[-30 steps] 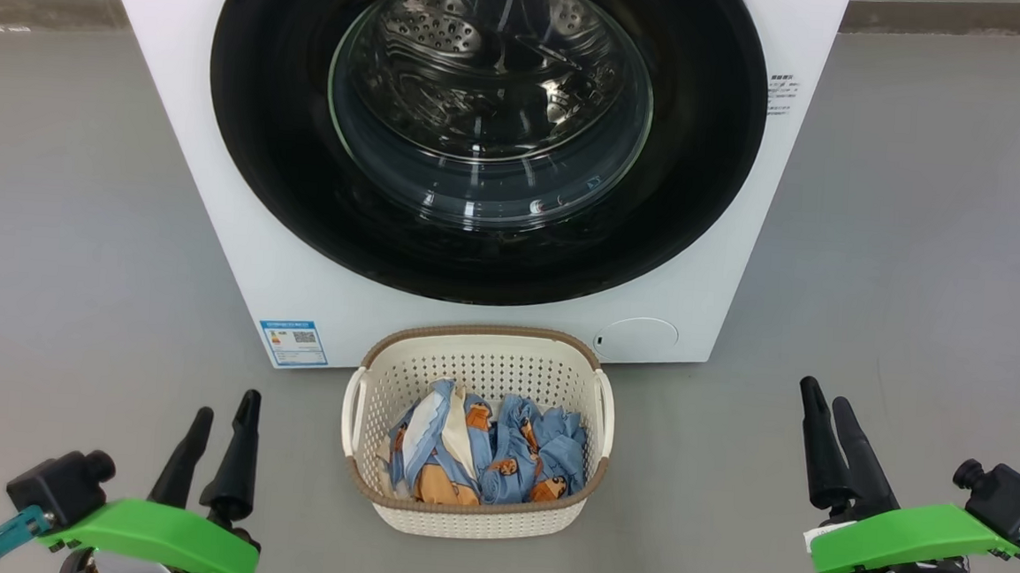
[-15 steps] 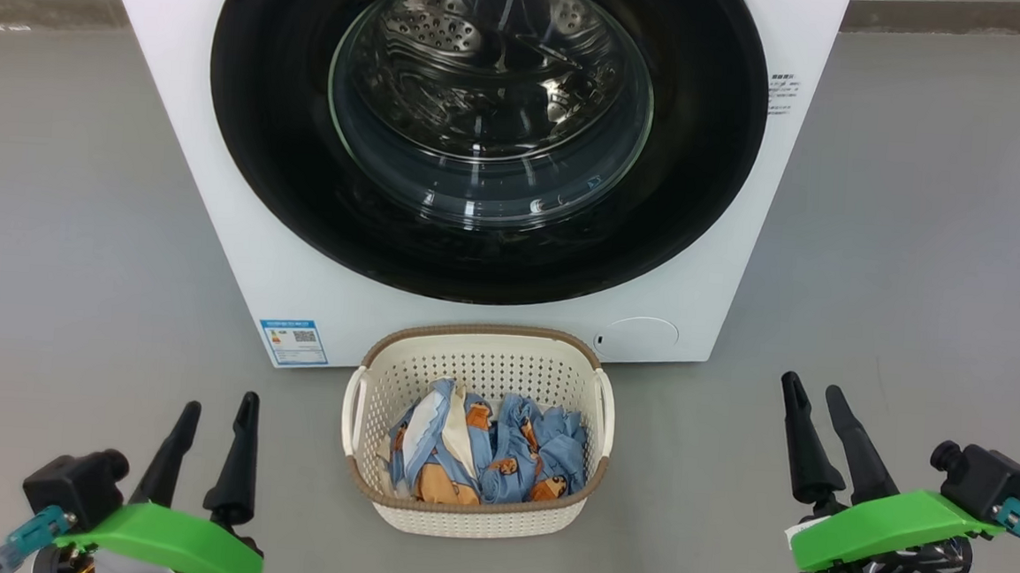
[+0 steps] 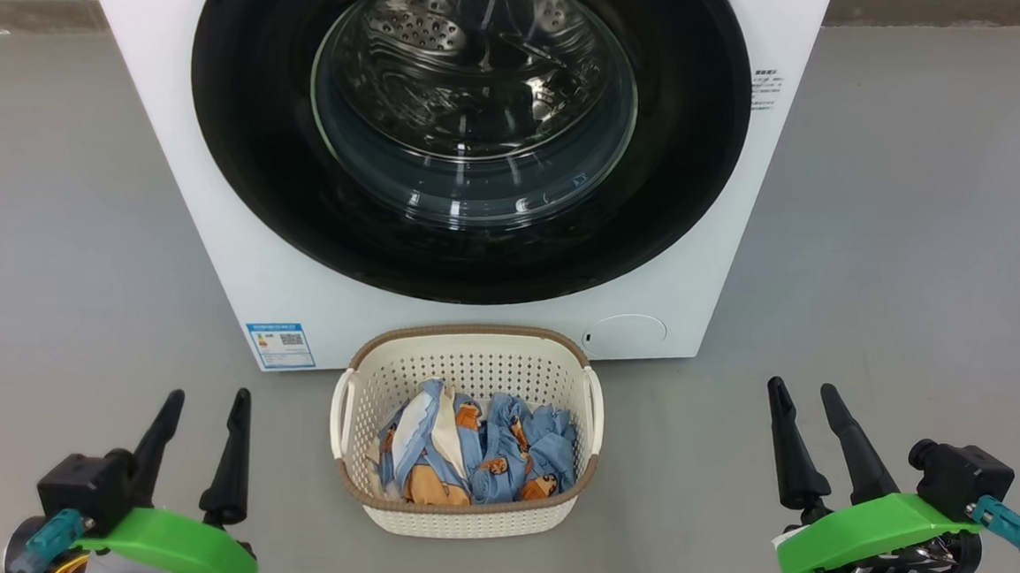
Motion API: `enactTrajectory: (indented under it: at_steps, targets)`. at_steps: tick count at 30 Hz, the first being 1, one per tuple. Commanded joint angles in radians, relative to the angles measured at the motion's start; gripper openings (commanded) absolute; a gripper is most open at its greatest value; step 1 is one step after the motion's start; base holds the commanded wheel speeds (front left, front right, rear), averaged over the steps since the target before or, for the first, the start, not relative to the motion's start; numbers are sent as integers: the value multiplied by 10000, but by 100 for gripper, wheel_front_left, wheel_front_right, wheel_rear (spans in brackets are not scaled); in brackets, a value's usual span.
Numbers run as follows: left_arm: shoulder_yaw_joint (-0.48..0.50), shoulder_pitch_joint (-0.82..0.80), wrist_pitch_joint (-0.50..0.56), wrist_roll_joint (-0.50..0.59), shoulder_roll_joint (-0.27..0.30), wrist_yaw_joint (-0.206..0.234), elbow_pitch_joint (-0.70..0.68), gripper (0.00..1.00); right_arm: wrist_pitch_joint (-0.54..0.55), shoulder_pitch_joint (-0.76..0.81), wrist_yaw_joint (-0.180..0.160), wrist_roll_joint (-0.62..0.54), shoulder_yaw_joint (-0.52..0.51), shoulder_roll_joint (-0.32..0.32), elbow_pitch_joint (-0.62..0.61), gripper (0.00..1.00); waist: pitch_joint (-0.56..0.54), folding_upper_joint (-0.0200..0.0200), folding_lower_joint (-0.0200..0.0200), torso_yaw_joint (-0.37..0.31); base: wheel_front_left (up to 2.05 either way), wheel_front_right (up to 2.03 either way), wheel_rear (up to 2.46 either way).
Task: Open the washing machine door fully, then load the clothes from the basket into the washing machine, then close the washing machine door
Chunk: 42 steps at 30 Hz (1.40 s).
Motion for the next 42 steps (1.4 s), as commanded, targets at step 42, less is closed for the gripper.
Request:
enactTrajectory:
  at_steps: [42]
  targets:
    - [1097,-818,-392,1879,187,953,752,100,-274,-494,16,-2863,-629,163,-30,100,-6,0,0,47,0,0,0]
